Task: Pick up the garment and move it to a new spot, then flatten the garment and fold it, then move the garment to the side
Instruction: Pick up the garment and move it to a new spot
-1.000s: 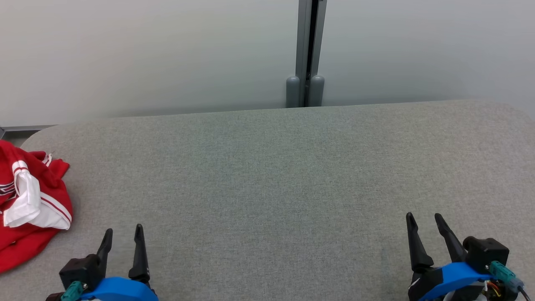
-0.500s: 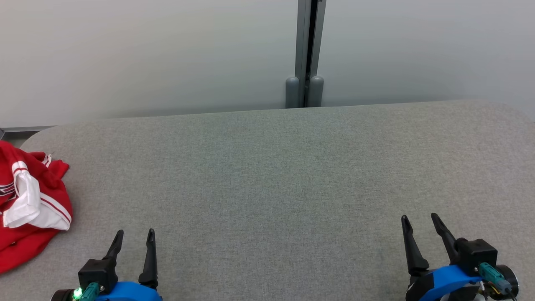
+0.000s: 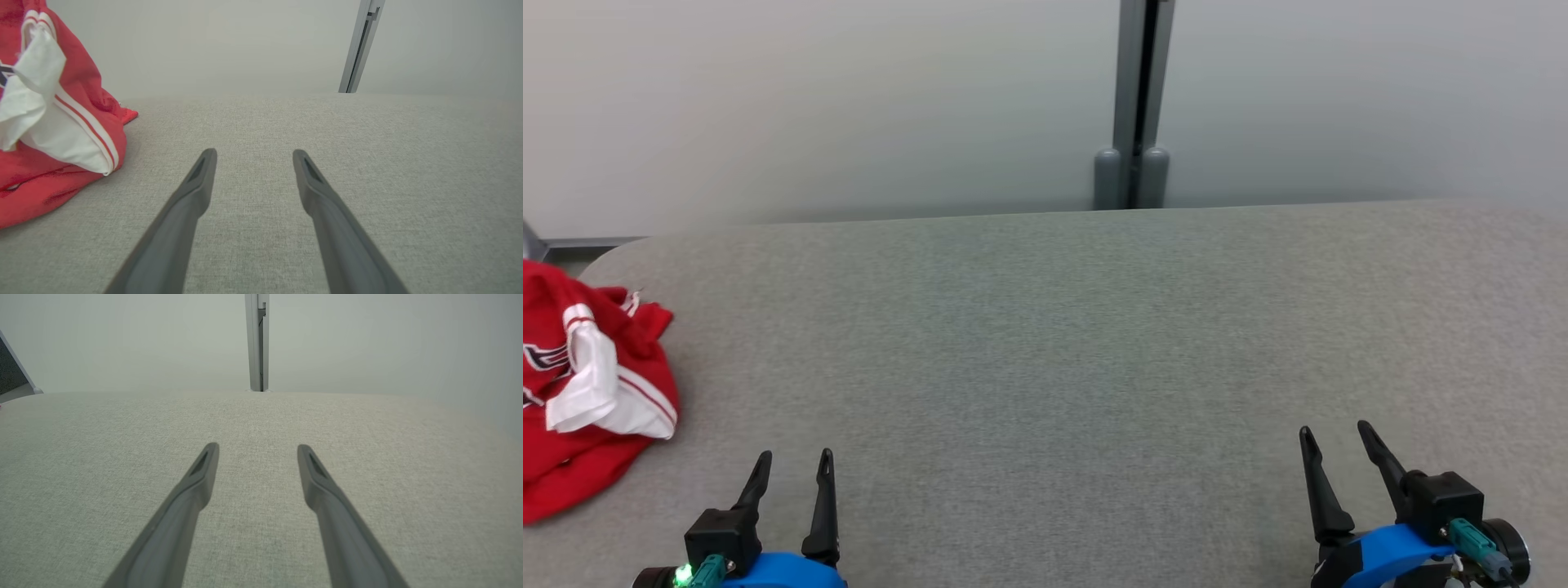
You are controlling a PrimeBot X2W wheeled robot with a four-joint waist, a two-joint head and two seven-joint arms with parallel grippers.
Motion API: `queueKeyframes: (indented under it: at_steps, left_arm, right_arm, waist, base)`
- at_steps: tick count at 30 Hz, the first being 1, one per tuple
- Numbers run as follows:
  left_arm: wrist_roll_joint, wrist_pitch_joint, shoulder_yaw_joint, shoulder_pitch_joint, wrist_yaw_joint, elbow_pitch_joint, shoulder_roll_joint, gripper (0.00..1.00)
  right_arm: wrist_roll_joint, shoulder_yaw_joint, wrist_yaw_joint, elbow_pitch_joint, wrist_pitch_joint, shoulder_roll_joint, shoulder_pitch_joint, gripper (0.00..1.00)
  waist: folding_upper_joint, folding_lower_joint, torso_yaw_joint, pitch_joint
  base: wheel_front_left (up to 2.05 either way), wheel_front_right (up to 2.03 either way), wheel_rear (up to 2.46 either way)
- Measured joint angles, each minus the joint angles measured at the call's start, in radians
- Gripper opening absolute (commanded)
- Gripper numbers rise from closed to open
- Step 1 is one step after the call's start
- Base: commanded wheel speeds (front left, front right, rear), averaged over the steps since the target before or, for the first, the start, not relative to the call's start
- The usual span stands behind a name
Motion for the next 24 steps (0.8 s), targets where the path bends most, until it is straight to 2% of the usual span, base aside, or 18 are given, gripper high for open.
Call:
queueKeyframes:
  at_steps: [8, 19, 24]
  left_arm:
    - [-0.018, -0.001, 0.004, -0.014, 0.000, 0.027, 0.006, 1.00]
    - [-0.045, -0.001, 0.032, -0.021, 0.000, 0.061, 0.012, 1.00]
    - [-0.050, -0.001, 0.062, -0.012, 0.000, 0.075, 0.009, 1.00]
  right_arm:
    - [0.010, 0.026, 0.000, 0.011, 0.000, -0.001, -0.002, 1.00]
    - [0.021, 0.108, 0.000, 0.053, 0.000, 0.000, -0.078, 1.00]
    - [0.036, 0.162, 0.000, 0.076, 0.000, 0.001, -0.112, 1.00]
  waist:
    - [0.0000, -0.0001, 0.114, 0.003]
    - [0.0000, 0.0001, 0.371, 0.035]
    - [0.0000, 0.0001, 0.463, 0.061]
  base:
    - [0.00, 0.00, 0.00]
    - [0.00, 0.00, 0.00]
    - [0.00, 0.00, 0.00]
